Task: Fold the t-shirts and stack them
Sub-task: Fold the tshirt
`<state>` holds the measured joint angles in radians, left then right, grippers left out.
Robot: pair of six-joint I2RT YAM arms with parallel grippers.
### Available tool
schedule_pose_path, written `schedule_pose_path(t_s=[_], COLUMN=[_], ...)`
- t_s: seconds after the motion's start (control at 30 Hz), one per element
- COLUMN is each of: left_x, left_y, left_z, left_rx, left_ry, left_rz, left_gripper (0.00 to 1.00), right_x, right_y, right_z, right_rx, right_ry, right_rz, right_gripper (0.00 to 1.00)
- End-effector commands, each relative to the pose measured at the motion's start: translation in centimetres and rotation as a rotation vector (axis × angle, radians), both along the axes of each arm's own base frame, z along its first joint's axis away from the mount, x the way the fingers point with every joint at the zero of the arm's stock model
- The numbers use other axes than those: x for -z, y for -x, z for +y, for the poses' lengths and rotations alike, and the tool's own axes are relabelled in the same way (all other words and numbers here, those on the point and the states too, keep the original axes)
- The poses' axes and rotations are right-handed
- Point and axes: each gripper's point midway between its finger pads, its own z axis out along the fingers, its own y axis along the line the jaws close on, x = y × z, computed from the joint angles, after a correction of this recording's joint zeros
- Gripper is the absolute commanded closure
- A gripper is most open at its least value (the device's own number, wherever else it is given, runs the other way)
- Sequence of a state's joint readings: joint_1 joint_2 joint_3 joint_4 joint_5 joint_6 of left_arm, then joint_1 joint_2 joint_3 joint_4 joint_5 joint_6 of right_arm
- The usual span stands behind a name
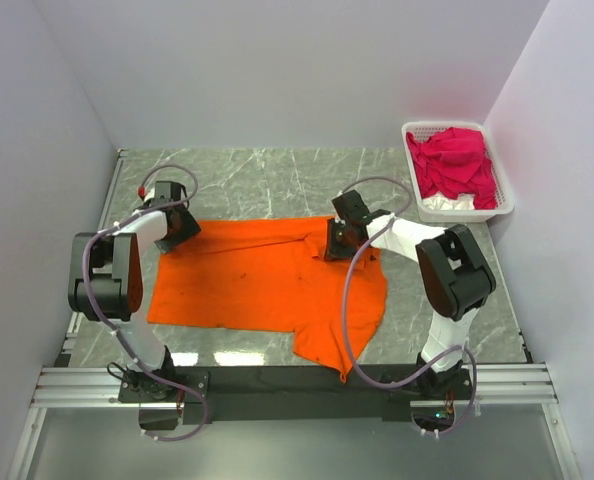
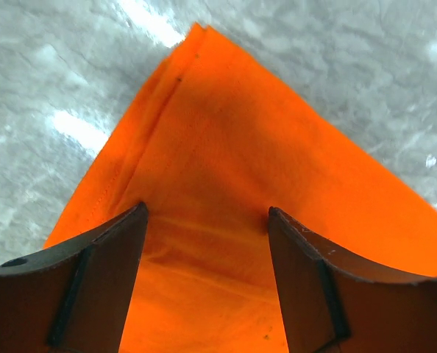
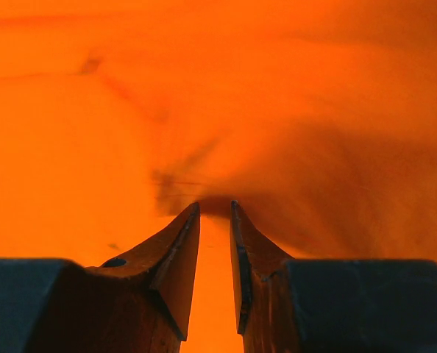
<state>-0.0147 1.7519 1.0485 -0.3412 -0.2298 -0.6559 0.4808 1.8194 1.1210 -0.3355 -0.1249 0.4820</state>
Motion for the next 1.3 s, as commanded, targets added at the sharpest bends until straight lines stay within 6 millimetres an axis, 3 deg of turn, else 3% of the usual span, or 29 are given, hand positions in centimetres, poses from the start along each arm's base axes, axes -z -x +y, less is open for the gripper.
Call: schedule_pose_path(t_s=[0.0, 0.13, 0.2, 0.23, 0.43, 0.57, 0.7, 0.9, 1.07, 1.17, 1.2, 1.23, 1.27], left_x=[-0.5, 0.4, 0.4, 0.2, -3.8, -6.0, -7.6, -5.1, -2.4, -1.9, -0.8, -1.1, 0.0], left_y=[-1.2, -0.8, -0.7, -0.8, -1.4, -0.9, -0.2, 0.0, -1.3, -2.5, -2.6, -3.5, -3.6], left_z=[0.6, 0.5, 0.4, 0.4, 0.4, 0.5, -0.1, -1.1, -1.6, -1.6, -1.6, -1.6, -1.6], left_rx=[0.000, 0.002, 0.003, 0.002, 0.001, 0.023, 0.050, 0.078, 0.075, 0.067, 0.064, 0.061, 0.058], left_ry=[-0.010, -0.006, -0.001, 0.000, 0.002, -0.016, -0.003, 0.040, 0.072, 0.080, 0.080, 0.080, 0.081], left_rz=[-0.021, 0.005, 0.005, 0.001, -0.095, -0.134, -0.182, -0.141, -0.076, -0.071, -0.044, -0.056, -0.026], left_gripper=[0.27, 0.26, 0.25, 0.23, 0.15, 0.11, 0.11, 0.12, 0.12, 0.13, 0.13, 0.13, 0.13], right_x=[1.4, 2.0, 1.1, -0.5, -5.3, -6.0, -5.9, -4.9, -2.1, -0.9, -1.3, -0.3, -1.1], right_y=[1.1, 2.3, 2.5, 2.2, 1.2, 0.4, -0.2, -2.0, -3.6, -5.2, -6.2, -6.5, -7.8], right_z=[-2.7, -4.9, -5.0, -4.8, -6.3, -9.7, -10.4, -9.3, -8.9, -9.3, -9.3, -9.8, -9.8], right_rx=[0.057, 0.090, 0.071, 0.067, 0.135, 0.280, 0.307, 0.333, 0.370, 0.396, 0.403, 0.414, 0.413], right_ry=[0.042, 0.070, 0.061, 0.038, -0.020, -0.072, -0.115, -0.188, -0.187, -0.162, -0.160, -0.139, -0.135], right_rz=[0.076, 0.109, 0.081, 0.031, -0.104, -0.134, -0.142, -0.121, -0.044, -0.018, -0.023, 0.000, -0.015], right_gripper=[0.69, 0.68, 0.68, 0.68, 0.66, 0.65, 0.62, 0.66, 0.67, 0.66, 0.66, 0.66, 0.65])
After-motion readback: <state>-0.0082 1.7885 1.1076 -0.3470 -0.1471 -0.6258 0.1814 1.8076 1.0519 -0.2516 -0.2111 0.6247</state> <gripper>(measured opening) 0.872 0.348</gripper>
